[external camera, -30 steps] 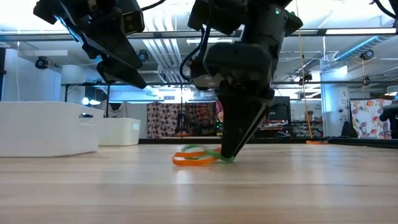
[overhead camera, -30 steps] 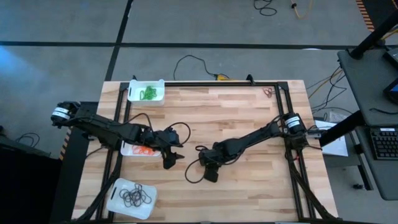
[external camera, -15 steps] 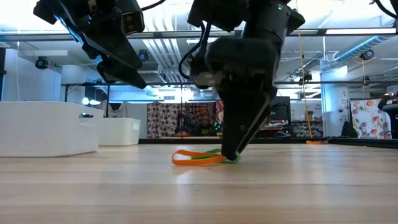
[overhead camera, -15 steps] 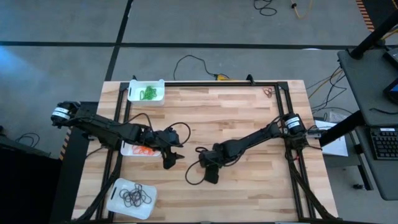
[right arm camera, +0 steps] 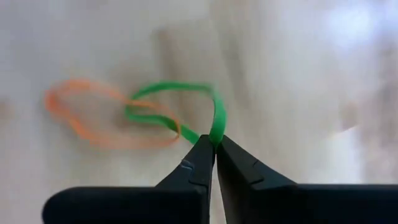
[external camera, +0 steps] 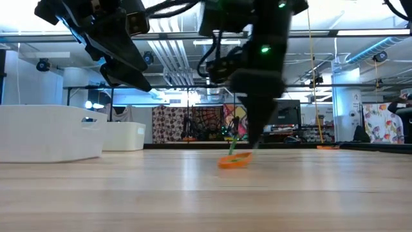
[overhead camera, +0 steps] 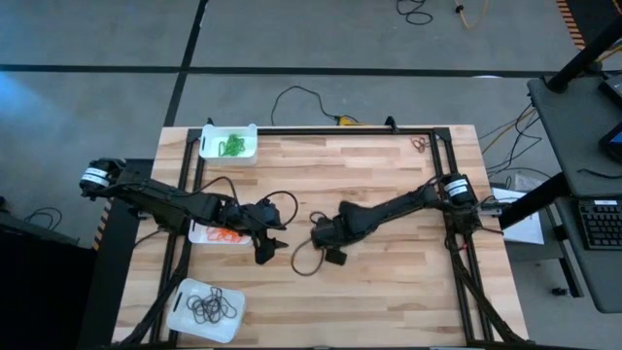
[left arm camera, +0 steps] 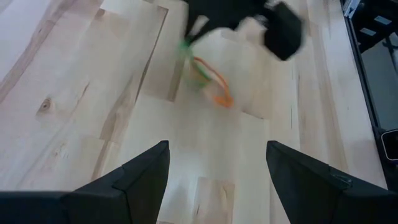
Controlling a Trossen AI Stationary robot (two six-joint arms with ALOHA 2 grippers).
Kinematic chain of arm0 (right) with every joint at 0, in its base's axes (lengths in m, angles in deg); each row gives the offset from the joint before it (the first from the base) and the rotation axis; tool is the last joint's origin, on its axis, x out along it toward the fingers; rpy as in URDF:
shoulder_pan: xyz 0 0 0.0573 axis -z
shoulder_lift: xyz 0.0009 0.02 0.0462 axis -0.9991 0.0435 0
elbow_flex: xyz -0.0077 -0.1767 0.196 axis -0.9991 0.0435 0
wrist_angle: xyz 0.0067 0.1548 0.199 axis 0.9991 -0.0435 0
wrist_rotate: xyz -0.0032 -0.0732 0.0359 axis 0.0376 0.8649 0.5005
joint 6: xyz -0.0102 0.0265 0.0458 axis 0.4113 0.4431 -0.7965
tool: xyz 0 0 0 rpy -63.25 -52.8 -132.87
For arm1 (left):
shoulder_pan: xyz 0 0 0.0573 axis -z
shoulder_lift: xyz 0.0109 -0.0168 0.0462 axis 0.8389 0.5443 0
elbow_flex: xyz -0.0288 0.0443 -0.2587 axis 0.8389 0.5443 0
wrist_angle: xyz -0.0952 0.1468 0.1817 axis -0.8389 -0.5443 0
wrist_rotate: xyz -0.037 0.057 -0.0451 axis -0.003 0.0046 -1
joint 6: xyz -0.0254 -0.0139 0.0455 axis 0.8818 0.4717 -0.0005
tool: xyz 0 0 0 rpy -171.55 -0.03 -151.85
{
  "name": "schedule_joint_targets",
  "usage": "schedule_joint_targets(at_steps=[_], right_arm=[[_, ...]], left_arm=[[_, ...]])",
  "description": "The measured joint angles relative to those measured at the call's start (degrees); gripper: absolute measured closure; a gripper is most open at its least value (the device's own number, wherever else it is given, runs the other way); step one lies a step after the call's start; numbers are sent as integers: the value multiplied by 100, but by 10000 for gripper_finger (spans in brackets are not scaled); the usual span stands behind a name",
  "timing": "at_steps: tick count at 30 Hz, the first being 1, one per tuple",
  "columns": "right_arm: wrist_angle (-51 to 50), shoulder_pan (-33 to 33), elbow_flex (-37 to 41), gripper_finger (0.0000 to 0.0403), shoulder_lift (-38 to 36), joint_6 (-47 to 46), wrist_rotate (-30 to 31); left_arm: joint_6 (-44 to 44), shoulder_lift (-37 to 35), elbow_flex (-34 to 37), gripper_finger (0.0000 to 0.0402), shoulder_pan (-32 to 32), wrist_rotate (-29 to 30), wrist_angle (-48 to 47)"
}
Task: Sort rubber bands into baskets
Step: Put the green rubber band into the top white bin
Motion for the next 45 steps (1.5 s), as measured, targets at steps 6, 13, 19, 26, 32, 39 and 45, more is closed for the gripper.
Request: schedule_joint_targets(at_steps=[6,13,19,26,32,39,45], right_arm=[[913,410,-187,393,-5,346,296],[2482,541,-204,393,14,1040,-716],[2549,620,-193,392,37,835,-206],[2435,789,-17,357,38,183,-182],[2237,856,32,271,32,-23,-612],[949,695,-514,198,-382,4,-592],[599,196,-773,189,-887,-156,-156]], left_arm=[[26,-147,-255,151,8,-155,-619],[107,-523,-232,151,42,-104,-1582],[145,-551,66,151,39,148,-907],[124,-107,224,151,33,352,184],[-192,319,64,151,-157,461,222],[-1053,934,53,151,-592,400,578],[-1009,1696,58,151,-1030,236,779]])
